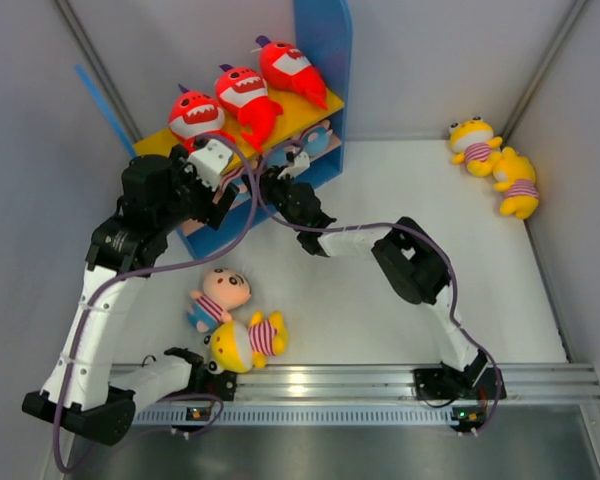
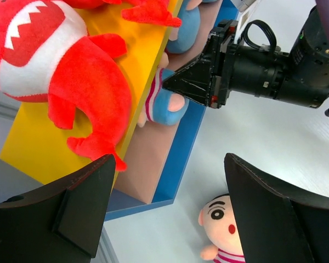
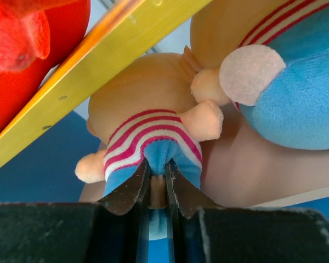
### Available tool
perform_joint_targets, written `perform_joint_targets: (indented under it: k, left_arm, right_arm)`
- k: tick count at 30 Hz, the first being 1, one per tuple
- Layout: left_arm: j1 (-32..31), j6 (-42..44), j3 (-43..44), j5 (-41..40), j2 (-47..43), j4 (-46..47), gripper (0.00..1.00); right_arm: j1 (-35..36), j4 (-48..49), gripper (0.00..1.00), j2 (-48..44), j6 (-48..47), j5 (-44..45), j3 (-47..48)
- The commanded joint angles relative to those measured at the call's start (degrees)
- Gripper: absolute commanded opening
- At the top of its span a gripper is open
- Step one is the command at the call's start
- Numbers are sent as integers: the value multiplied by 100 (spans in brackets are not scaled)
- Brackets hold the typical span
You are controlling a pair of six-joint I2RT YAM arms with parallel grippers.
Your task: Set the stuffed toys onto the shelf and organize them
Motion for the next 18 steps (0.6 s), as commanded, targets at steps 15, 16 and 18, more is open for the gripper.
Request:
perform_joint_targets:
  k: [15, 16, 18]
  left_arm:
    - [3, 473, -368, 214, -129, -781, 87]
    - [3, 605, -437, 328, -138, -1017, 87]
    - [3, 991, -517, 390, -208, -1300, 86]
  right_arm:
    - [220, 766, 51, -582, -772, 701, -463]
    - [220, 819, 53, -671, -799, 674, -569]
    - [211, 1090, 58, -961, -834, 587, -910]
